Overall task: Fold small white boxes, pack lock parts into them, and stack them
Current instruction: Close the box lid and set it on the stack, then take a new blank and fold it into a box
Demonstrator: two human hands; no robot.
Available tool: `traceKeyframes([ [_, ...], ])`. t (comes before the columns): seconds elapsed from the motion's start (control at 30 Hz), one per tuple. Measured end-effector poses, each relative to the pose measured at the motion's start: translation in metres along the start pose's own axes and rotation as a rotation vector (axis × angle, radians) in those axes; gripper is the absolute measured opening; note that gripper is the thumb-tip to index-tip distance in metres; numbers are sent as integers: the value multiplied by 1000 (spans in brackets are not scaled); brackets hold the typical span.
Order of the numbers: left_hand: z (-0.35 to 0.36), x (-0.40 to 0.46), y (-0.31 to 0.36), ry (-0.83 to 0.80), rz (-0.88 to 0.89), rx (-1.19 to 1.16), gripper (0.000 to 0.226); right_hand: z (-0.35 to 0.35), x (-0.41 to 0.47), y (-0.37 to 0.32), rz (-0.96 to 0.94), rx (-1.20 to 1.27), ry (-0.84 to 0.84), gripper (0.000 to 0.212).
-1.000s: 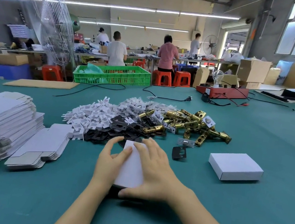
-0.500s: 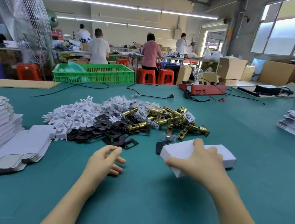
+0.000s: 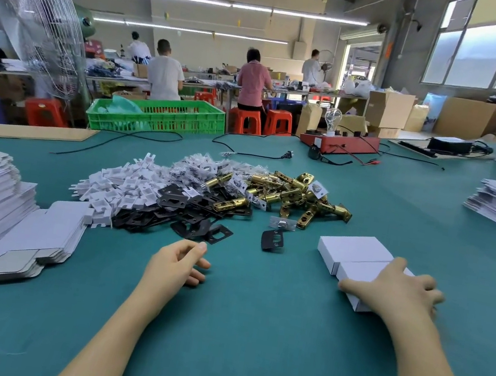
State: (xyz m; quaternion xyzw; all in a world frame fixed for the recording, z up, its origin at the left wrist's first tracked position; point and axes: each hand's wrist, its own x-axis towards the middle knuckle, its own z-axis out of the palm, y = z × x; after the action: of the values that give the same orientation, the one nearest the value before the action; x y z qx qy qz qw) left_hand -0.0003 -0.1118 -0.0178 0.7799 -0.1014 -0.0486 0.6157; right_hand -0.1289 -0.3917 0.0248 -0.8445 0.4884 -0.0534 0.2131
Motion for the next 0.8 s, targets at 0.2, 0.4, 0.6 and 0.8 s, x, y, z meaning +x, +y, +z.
traceKeyframes([
  [0.2,1,1,-1,4,-1,18,22,2,-3,-4,-15,-47,-37,101],
  [0.4,0,1,-1,4,10,43,23,5,-6,-9,-27,-88,-10,102],
  [0.6,0,0,-1,11,8,49,21,26,-26,-35,-353,-184,280,67],
  [0.8,-1,-3,2,73,19,-48,18,74,-60,-65,-1081,37,125,39],
])
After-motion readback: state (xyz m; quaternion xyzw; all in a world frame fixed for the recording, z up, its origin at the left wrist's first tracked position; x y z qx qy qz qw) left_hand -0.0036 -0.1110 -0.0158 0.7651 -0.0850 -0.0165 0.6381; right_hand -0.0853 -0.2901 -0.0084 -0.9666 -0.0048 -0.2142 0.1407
